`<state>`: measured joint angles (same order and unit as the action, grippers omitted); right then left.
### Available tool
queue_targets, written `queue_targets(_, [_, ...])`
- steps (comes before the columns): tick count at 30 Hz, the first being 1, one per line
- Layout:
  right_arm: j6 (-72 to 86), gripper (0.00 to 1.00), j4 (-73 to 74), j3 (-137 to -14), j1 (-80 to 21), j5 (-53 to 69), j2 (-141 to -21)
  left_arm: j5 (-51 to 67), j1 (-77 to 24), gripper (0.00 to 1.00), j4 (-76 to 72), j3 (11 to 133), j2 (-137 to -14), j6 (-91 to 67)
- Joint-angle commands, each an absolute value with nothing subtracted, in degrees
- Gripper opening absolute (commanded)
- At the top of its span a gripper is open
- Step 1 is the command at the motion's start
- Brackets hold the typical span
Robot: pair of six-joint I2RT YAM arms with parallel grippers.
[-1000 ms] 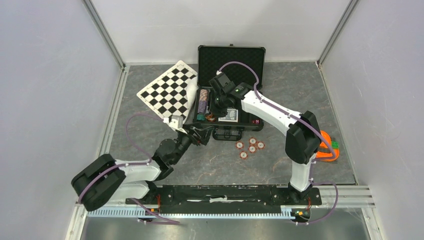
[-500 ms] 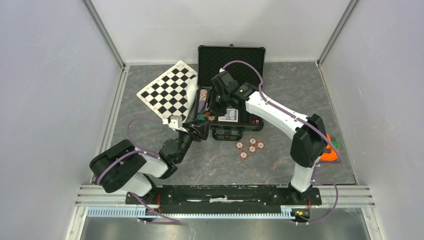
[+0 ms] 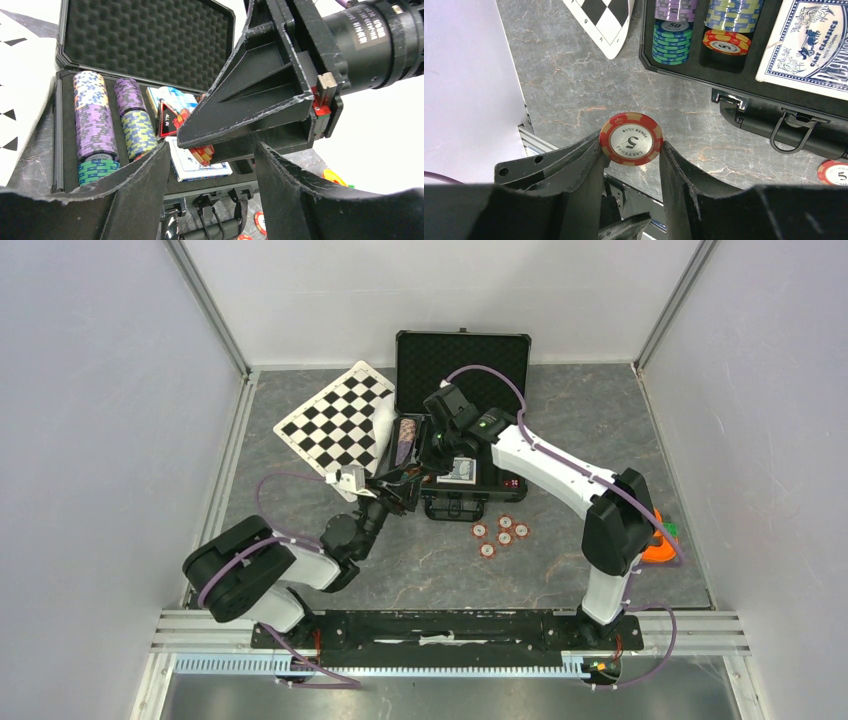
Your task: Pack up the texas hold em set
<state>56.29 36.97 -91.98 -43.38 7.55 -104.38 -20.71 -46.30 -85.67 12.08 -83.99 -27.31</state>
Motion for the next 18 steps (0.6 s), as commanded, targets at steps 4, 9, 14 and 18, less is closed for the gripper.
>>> queue_targets(4, [58.26,0.00,34.28,-91.28,-43.51,8.35,-99.96,-23.91,-46.05,0.62,-89.13,15.40,-86.95,-25.89])
queue_targets(9, [58.61,0.00,33.82,-90.71,-43.77,8.76,-99.77,-24.68,-45.88,0.57,-89.15,16.84,-87.79,-25.93])
queue_targets(14, [59.10,0.00,33.00,-89.64,-43.91,9.10,-99.35,-25.78,-45.53,0.46,-89.14,17.97,-88.95,-26.97])
queue_targets(18, [59.48,0.00,32.53,-89.23,-43.95,9.57,-99.16,-26.79,-45.37,0.21,-89.17,18.71,-89.64,-27.78])
